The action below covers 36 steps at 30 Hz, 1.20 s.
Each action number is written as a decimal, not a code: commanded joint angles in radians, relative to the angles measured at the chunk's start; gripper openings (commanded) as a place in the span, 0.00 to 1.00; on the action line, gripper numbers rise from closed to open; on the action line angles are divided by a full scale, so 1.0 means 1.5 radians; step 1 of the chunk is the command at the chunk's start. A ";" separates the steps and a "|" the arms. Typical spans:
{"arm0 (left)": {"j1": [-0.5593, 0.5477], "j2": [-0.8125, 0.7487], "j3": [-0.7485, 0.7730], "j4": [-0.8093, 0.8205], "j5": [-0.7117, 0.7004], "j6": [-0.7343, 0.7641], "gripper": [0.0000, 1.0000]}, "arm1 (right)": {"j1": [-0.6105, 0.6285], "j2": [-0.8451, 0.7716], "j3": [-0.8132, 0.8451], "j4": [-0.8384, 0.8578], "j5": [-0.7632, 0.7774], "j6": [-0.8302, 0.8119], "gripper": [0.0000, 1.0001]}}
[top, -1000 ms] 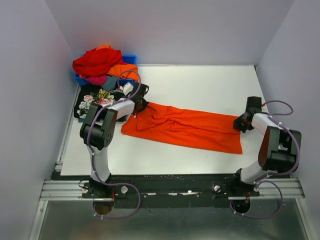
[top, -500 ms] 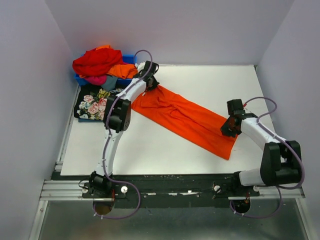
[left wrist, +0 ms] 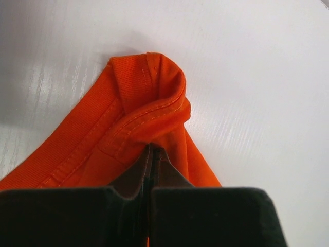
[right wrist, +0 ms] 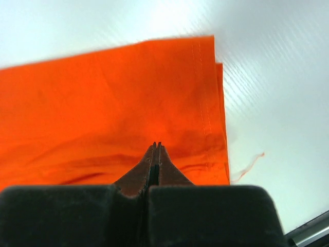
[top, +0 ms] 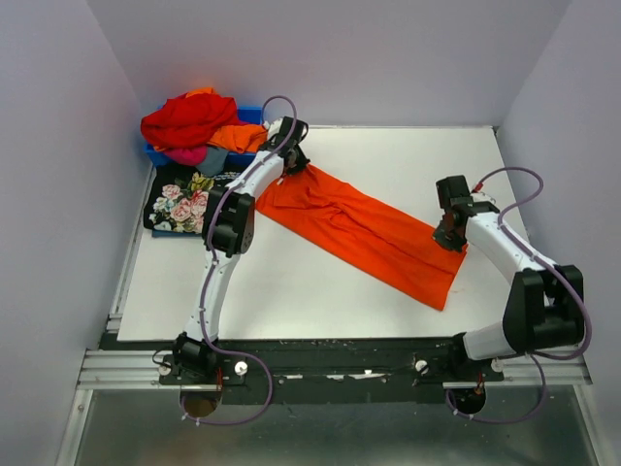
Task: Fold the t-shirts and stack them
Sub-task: Rotate the tshirt 85 degrees
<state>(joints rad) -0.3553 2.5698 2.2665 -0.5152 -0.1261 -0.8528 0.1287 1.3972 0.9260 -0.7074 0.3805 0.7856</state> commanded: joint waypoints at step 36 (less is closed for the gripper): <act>-0.010 -0.209 -0.252 0.029 0.006 0.065 0.19 | 0.030 0.088 0.082 -0.061 -0.021 -0.064 0.01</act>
<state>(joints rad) -0.3721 2.3680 1.9450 -0.4660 -0.1162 -0.8322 0.1703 1.6047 0.9855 -0.8078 0.3801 0.7570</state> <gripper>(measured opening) 0.124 0.009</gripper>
